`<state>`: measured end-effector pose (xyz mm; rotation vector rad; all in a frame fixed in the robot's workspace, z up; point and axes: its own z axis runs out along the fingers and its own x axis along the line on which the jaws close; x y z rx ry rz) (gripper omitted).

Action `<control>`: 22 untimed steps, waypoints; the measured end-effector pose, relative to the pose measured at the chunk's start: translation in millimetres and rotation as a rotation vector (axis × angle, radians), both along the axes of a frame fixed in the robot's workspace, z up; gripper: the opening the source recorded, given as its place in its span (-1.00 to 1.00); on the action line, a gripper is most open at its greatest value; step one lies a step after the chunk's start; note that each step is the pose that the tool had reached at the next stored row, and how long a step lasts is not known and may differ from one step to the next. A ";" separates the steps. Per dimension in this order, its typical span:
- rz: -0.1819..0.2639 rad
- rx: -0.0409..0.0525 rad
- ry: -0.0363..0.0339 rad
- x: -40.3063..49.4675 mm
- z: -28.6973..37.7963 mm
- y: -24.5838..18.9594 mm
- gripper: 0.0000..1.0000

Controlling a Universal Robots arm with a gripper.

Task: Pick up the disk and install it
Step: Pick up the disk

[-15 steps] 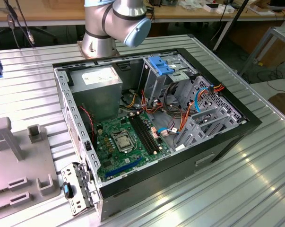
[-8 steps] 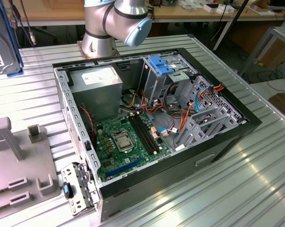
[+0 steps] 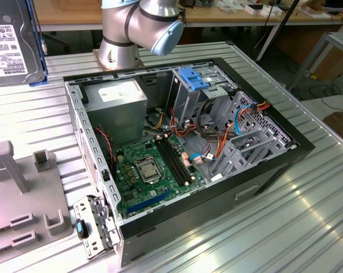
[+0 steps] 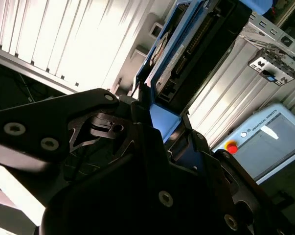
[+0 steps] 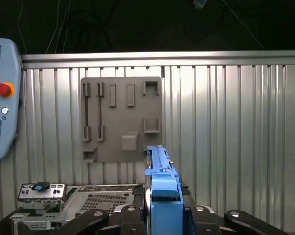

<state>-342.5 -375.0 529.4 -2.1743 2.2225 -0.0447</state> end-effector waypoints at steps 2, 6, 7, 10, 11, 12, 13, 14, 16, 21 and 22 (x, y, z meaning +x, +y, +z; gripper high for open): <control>-0.001 0.0002 0.0001 5.3 0.0 -0.3 -0.25; -0.002 0.0002 0.0003 18.8 -0.5 -0.3 -0.25; -0.003 0.0001 0.0006 21.8 -0.5 -0.3 -0.25; -0.003 0.0003 0.0017 36.1 -1.3 -0.3 -0.25; -0.003 0.0001 0.0019 44.1 -1.4 -0.3 -0.25; -0.003 0.0001 0.0018 47.9 -1.5 -0.3 -0.25; -0.003 0.0002 0.0018 53.4 -1.7 -0.3 -0.25; -0.003 0.0002 0.0019 60.6 -1.8 -0.3 -0.25; -0.003 0.0001 0.0020 71.1 -2.0 -0.3 -0.25; -0.003 0.0002 0.0021 95.6 -2.2 -0.3 -0.25; -0.003 0.0002 0.0020 99.9 -2.3 -0.3 -0.25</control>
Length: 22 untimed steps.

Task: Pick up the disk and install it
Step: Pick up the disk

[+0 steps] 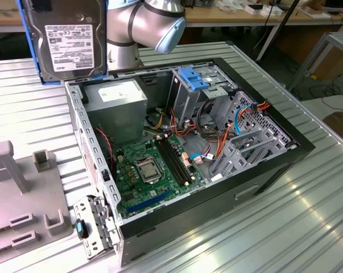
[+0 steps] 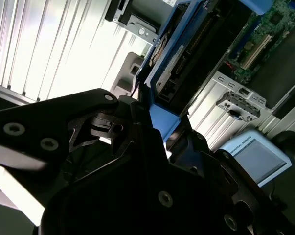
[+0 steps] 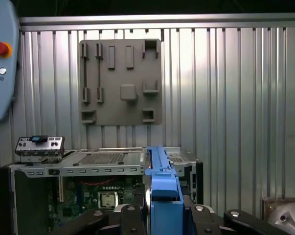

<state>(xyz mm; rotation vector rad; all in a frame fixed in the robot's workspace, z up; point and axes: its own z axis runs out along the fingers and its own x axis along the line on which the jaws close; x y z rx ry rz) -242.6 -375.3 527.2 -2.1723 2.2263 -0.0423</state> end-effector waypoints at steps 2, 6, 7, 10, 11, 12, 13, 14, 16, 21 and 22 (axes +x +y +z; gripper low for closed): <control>0.000 -0.0001 0.0002 10.9 0.0 0.0 -0.25; 0.000 0.0000 0.0001 37.2 -0.2 0.0 -0.25; 0.000 -0.0001 0.0001 42.1 -0.2 0.0 -0.25; 0.000 -0.0001 0.0001 56.1 -0.3 0.0 -0.25; 0.000 -0.0001 0.0001 62.3 -0.3 0.0 -0.25; -0.001 -0.0001 0.0001 64.8 -0.4 0.0 -0.25; -0.003 -0.0001 0.0001 67.2 -0.4 0.0 -0.25; -0.006 0.0000 0.0000 68.5 -0.5 0.0 -0.25; -0.015 -0.0001 0.0001 70.8 -0.8 0.0 -0.25; -0.033 -0.0001 0.0002 74.6 -2.6 -2.1 -0.25; -0.033 0.0001 0.0001 76.3 -2.7 -3.0 -0.25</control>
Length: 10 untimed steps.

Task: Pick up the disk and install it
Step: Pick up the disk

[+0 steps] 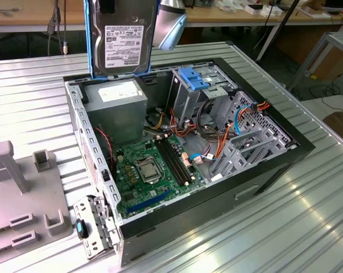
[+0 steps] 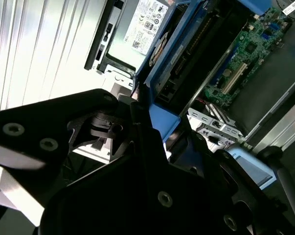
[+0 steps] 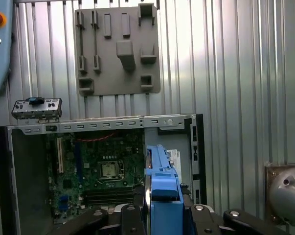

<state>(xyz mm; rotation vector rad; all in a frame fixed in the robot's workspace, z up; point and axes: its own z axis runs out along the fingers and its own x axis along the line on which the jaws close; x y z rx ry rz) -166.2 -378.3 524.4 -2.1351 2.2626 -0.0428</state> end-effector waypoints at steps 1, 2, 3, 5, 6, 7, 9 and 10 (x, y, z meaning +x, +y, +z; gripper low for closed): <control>0.000 0.0002 -0.0001 2.9 -0.2 -1.2 -0.25; 0.000 0.0003 -0.0002 5.2 -0.3 -1.8 -0.25; 0.000 0.0003 -0.0001 8.3 -0.4 -2.4 -0.25; 0.000 0.0002 0.0000 15.4 -0.4 -3.1 -0.25; 0.000 0.0003 0.0000 20.6 -0.5 -3.5 -0.25; 0.000 0.0002 0.0000 22.8 -0.6 -3.8 -0.25; -0.001 0.0003 -0.0001 26.1 -0.6 -4.8 -0.25; -0.002 0.0001 0.0000 26.8 -0.6 -6.2 -0.25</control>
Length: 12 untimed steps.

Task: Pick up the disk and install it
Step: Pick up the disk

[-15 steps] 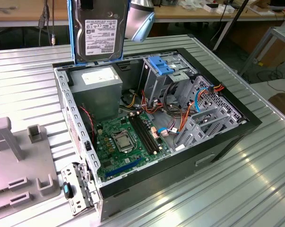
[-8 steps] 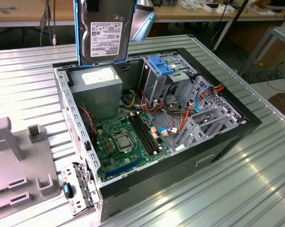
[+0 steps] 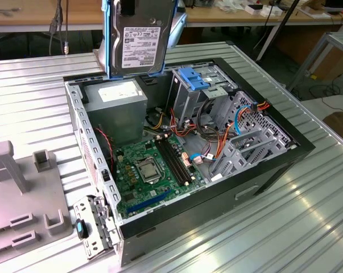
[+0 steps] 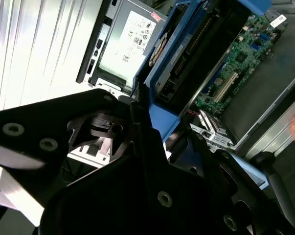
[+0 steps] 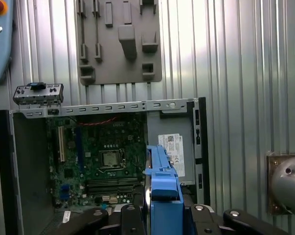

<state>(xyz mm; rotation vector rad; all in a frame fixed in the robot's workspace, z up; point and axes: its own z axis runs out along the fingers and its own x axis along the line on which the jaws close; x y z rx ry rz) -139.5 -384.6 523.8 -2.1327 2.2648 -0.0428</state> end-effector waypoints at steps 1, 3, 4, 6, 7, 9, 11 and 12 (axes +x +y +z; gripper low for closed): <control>-0.001 0.0001 0.0000 0.2 -0.1 -1.7 -0.25; -0.002 0.0002 -0.0001 0.5 -0.5 -6.5 -0.25; -0.002 0.0001 -0.0001 0.6 -0.8 -9.5 -0.25; -0.003 0.0000 0.0000 0.9 -1.5 -15.6 -0.25; -0.003 0.0000 0.0000 1.2 -1.7 -17.5 -0.25; -0.003 0.0002 -0.0002 7.1 -2.5 -19.1 -0.25; -0.003 0.0001 -0.0001 17.3 -3.1 -19.3 -0.25; -0.003 0.0000 0.0000 20.4 -3.8 -20.6 -0.25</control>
